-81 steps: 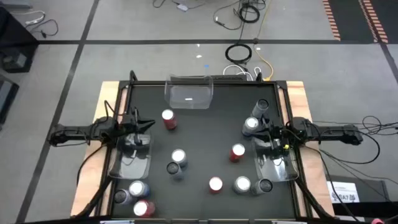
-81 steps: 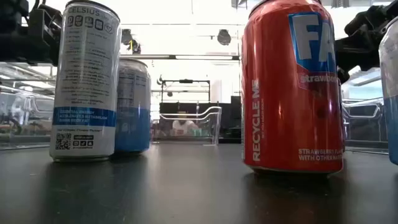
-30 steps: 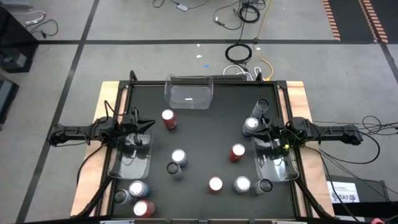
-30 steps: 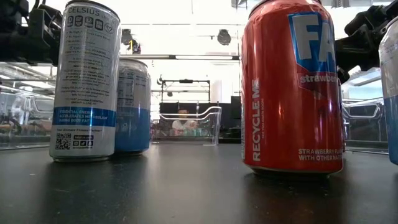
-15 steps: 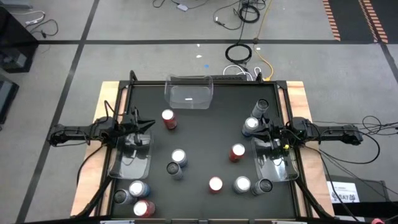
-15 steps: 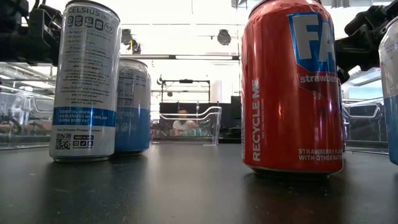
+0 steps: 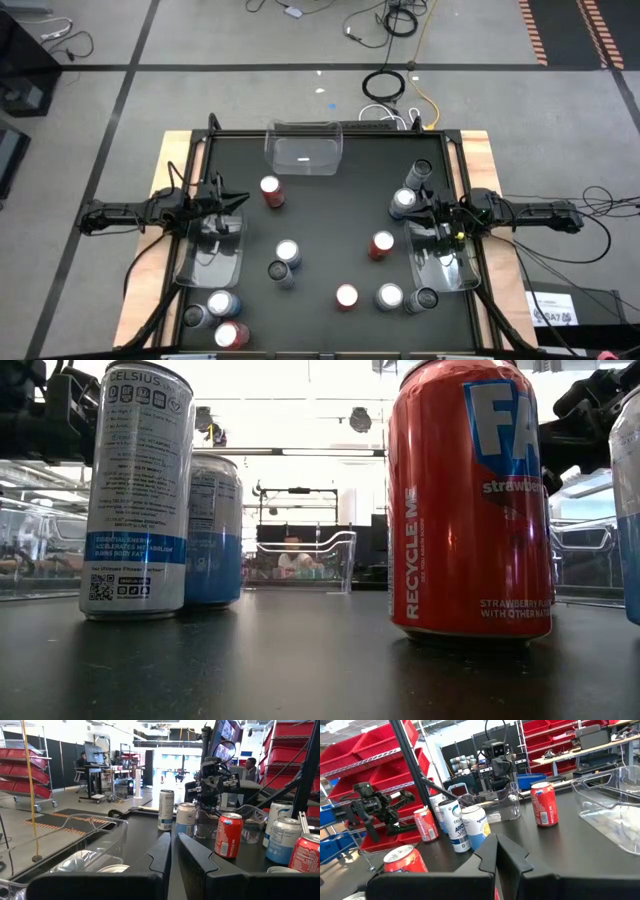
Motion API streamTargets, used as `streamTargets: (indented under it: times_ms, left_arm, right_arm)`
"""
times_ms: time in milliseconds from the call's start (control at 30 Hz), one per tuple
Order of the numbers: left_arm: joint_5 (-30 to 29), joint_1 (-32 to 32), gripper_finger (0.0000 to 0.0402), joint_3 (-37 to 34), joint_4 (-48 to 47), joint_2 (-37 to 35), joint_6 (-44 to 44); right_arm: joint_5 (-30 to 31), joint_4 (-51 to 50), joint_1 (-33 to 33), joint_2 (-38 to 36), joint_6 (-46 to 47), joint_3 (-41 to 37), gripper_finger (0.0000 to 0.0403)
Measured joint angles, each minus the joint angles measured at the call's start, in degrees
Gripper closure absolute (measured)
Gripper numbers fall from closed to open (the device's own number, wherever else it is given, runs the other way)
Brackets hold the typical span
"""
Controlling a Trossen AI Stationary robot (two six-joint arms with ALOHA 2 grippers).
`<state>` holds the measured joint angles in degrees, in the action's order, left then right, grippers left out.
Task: Sort soda cans
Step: Move the red soda can to the top center of the table
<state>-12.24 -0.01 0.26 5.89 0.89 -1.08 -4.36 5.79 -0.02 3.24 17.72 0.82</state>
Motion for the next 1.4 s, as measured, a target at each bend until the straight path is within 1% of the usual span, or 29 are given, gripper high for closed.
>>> streamTargets:
  times_ms: [100,267,467,633,733,867,1067,1167,1267,1333,1400]
  left_arm:
    - [0.01,-0.02,0.0359,0.01,0.0,0.0,0.0]
    - [0.01,0.0,0.0359,-0.01,0.02,0.0,0.0]
    - [0.0,-0.01,0.0359,0.0,0.02,0.0,0.0]
    - [-0.01,0.0,0.0359,0.01,0.0,0.0,0.0]
    - [0.01,0.0,0.0359,0.01,0.0,0.0,0.0]
    - [0.01,0.0,0.0359,0.01,0.0,0.0,0.0]
    - [0.0,-0.01,0.0359,0.0,0.02,0.0,0.0]
    - [0.01,0.0,0.0359,-0.01,0.0,0.0,0.0]
    - [0.01,0.0,0.0359,-0.01,0.01,0.0,0.0]
    - [-0.01,-0.02,0.0359,0.01,0.02,0.0,0.0]
    - [-0.01,0.0,0.0359,-0.01,0.0,0.0,0.0]
  right_arm:
    - [0.13,0.1,0.0,0.0,0.04,0.0,0.0403]
    - [2.41,0.37,-0.02,0.0,0.04,0.0,0.0403]
    - [3.13,0.39,0.0,-0.01,-0.14,0.0,0.0403]
    - [3.17,0.29,-0.02,0.0,3.8,0.0,0.0403]
    - [3.32,1.16,0.01,0.0,4.1,-0.02,0.0403]
    - [6.31,6.37,0.0,-0.02,3.93,-0.02,0.0403]
    - [11.42,7.64,0.0,0.26,2.03,-0.02,0.0403]
    - [13.39,10.59,0.01,1.34,-0.72,0.49,0.0403]
    - [17.23,13.01,0.01,3.76,-5.98,3.92,0.0403]
    - [21.64,12.96,-0.01,6.32,-8.3,7.83,0.0403]
    - [24.7,12.44,-0.03,9.74,-10.75,12.61,0.0403]
